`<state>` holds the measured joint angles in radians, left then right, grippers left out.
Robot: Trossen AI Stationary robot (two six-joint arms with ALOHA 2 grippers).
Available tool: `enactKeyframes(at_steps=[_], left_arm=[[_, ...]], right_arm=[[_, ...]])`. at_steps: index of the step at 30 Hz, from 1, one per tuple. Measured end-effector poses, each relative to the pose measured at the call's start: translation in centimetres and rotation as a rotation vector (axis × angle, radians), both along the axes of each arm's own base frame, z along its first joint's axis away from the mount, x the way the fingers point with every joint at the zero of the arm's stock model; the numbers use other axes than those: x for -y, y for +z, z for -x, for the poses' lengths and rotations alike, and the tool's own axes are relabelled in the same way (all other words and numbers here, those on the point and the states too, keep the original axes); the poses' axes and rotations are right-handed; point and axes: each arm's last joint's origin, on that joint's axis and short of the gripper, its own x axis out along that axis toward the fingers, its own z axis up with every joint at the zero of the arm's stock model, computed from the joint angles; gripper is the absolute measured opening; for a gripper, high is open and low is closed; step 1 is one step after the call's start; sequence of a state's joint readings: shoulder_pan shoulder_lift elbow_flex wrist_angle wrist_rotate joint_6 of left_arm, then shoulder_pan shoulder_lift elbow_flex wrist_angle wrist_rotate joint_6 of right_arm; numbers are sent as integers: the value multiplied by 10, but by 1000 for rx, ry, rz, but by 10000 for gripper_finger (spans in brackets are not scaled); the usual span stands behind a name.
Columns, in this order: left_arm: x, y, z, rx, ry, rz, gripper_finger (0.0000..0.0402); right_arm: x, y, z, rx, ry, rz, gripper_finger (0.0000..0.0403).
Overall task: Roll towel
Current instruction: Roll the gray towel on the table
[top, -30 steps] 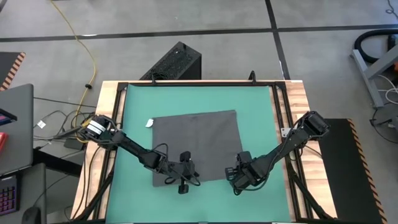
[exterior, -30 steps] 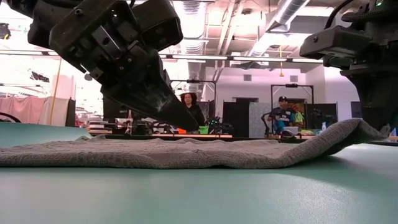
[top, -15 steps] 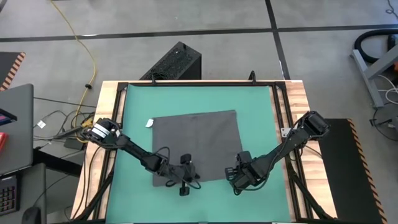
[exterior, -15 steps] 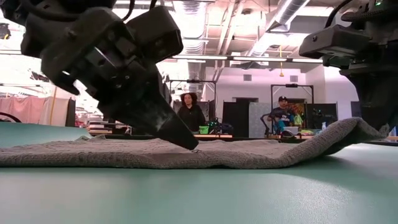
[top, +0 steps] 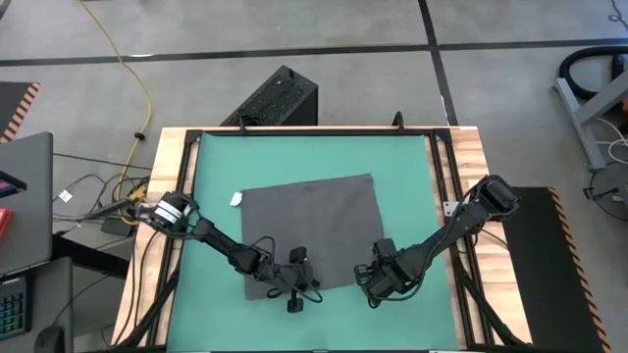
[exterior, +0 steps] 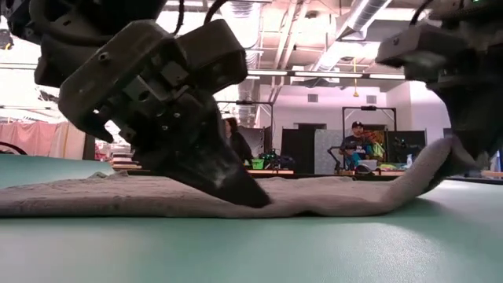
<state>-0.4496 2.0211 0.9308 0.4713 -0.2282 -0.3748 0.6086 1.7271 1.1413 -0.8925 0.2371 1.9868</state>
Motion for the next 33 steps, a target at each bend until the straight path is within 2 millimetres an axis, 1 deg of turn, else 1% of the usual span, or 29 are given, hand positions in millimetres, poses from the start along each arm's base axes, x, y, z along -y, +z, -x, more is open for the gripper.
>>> enactKeyframes(at_steps=[2,5,10,14,18,22,25,30,33], left_arm=[[2,-3,-4,-11,-13,4,0],[0,-3,-8,-19,-24,10,0],[-3,-3,-10,-28,-32,-7,0],[-4,-3,-10,-33,-35,3,0],[-4,-3,-10,-34,-34,2,0],[-6,-3,-11,-36,-31,3,0],[-8,2,-12,-25,-30,17,0],[-13,23,-12,12,-15,35,0],[-16,48,-11,71,-25,69,0]], right_arm=[[0,6,-5,14,40,-3,18],[0,19,-15,46,88,-1,18],[3,49,-29,123,135,74,18],[5,75,-44,207,225,106,18],[8,94,-60,319,305,128,18],[10,102,-71,407,343,131,18],[11,102,-73,418,347,132,18],[6,102,-70,417,361,136,18],[2,102,-67,411,372,142,18]])
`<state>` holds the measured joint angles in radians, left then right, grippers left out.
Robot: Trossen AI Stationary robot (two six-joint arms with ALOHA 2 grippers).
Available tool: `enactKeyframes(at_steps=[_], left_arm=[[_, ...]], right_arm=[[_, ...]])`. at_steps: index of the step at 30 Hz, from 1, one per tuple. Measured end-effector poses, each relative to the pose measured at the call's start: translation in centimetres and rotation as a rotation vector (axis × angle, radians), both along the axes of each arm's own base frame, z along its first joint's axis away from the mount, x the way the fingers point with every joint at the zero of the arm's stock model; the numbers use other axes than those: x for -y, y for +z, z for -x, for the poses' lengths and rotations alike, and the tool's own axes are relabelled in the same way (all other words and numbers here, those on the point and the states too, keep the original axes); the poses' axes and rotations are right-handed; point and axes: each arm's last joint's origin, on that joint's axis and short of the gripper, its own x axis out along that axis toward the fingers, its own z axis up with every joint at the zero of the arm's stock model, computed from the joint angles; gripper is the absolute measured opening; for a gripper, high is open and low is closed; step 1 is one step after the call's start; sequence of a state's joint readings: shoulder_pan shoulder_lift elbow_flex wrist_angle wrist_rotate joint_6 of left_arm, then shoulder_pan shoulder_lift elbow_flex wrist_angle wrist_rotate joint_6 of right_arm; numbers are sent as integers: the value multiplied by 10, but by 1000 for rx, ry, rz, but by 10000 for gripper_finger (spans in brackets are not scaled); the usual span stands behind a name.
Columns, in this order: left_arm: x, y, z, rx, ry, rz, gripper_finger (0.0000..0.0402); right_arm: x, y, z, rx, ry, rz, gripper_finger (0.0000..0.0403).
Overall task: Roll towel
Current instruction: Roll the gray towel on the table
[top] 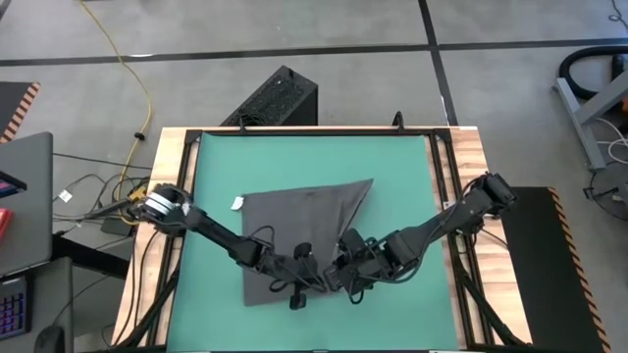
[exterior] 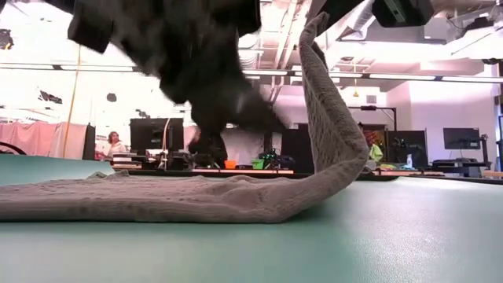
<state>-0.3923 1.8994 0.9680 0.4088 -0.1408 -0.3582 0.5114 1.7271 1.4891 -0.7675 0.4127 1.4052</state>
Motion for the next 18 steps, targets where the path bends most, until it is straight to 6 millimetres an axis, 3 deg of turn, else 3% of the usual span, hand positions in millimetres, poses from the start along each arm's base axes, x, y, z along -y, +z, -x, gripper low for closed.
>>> enactKeyframes(at_steps=[4,7,10,16,18], left_arm=[[-5,23,10,-24,-34,-54,0],[-12,28,26,-119,52,-205,0],[-21,14,34,-134,62,-245,0],[-35,-14,31,-156,123,-189,0],[-39,-15,30,-165,138,-201,0]], right_arm=[[-3,-1,3,-10,0,14,18],[-5,-1,5,-3,-7,27,18],[-6,-1,6,-7,-7,28,18],[-6,-1,6,-11,-6,30,18],[-6,-2,6,-13,-7,31,18]])
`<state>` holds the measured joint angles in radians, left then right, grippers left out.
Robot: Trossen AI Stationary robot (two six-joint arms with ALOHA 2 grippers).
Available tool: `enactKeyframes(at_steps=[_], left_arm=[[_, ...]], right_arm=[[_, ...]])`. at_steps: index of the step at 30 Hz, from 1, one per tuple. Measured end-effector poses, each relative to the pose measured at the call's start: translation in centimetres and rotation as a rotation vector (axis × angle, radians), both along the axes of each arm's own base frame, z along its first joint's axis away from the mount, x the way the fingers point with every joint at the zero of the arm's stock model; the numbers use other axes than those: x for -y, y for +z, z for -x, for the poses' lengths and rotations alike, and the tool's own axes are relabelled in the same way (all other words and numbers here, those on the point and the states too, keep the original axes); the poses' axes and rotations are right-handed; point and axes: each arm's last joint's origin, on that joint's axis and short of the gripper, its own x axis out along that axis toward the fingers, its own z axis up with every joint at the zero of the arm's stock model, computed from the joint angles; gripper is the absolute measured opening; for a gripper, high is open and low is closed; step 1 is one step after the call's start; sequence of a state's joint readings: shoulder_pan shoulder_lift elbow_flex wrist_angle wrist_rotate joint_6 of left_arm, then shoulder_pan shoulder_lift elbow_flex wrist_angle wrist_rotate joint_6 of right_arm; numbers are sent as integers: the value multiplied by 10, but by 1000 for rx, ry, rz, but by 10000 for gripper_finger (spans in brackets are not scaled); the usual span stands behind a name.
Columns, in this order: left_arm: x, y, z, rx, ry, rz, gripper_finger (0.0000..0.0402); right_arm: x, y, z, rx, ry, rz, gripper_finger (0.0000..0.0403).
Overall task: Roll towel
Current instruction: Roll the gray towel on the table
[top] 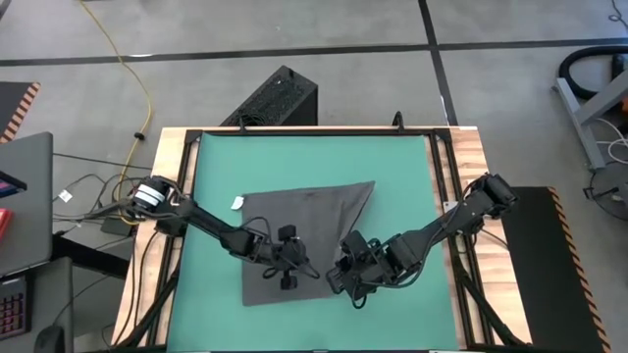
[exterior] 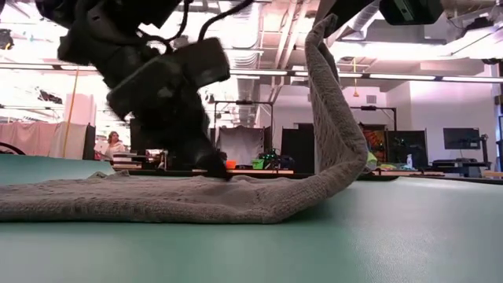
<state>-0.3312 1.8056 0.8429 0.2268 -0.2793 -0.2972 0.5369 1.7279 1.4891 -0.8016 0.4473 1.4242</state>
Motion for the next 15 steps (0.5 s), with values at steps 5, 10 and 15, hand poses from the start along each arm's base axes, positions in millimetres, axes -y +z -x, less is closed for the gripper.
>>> enactKeyframes(at_steps=[5,10,15], left_arm=[[-9,0,-1,-8,35,-25,0],[-13,1,-3,-8,33,-33,0],[-19,-4,-7,-9,43,-34,0]], right_arm=[[0,0,0,-1,1,1,18],[0,0,0,-2,1,1,17],[0,0,0,-3,2,1,17]])
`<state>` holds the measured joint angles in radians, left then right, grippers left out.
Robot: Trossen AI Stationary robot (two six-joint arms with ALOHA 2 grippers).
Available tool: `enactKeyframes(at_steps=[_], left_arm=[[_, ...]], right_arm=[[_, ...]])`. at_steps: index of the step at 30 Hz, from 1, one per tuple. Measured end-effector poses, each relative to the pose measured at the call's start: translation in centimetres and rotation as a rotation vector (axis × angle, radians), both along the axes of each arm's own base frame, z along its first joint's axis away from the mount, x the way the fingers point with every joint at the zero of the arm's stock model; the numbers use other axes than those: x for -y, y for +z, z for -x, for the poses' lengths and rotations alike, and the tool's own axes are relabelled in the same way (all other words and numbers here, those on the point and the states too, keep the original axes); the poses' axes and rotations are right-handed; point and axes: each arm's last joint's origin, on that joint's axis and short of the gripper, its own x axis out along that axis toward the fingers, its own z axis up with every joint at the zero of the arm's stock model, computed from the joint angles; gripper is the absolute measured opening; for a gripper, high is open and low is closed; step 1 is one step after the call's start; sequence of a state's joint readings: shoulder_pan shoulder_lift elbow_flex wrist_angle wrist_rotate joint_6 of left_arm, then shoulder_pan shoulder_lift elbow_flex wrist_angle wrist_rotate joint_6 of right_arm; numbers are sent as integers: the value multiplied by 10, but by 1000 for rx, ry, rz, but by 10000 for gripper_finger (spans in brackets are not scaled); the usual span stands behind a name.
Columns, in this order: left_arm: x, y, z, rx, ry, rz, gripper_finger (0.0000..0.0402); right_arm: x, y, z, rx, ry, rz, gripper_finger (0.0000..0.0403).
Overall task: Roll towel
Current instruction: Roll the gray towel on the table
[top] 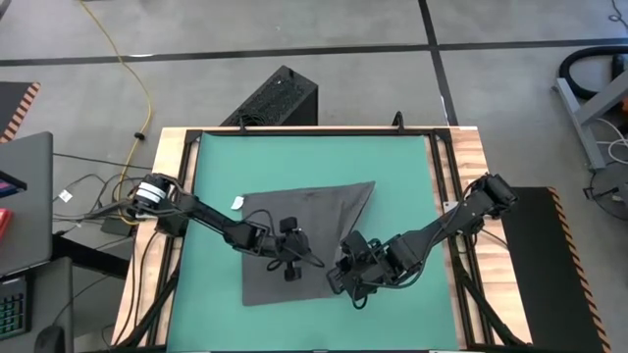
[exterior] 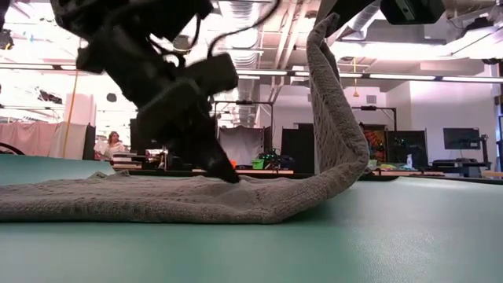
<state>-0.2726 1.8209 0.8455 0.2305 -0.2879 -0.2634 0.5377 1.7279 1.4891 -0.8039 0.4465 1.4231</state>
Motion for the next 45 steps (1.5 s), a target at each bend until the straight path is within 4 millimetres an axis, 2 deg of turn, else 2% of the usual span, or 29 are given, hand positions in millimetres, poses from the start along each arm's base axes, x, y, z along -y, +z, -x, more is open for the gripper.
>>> enactKeyframes(at_steps=[3,7,16,25,30,34,38,42,45], left_arm=[[1,-13,-4,-23,-18,29,0],[3,-20,-6,-35,-21,53,0],[-9,-17,-12,7,-14,55,0],[-19,-15,-16,41,-4,52,0],[-21,-12,-20,68,-6,66,0],[-17,-1,-27,33,-61,105,0],[-13,25,-27,-6,-92,95,0],[-16,57,-11,-114,-105,62,0],[-15,82,11,-140,-101,54,0]], right_arm=[[-1,0,1,-2,4,1,17],[-2,0,1,-5,6,3,17],[-2,1,-1,15,25,5,17],[-4,13,-18,183,137,22,17],[2,16,-24,208,152,44,17],[5,16,-25,205,168,66,17],[4,16,-25,204,179,76,17],[3,16,-24,202,179,78,17],[3,15,-24,200,179,80,17]])
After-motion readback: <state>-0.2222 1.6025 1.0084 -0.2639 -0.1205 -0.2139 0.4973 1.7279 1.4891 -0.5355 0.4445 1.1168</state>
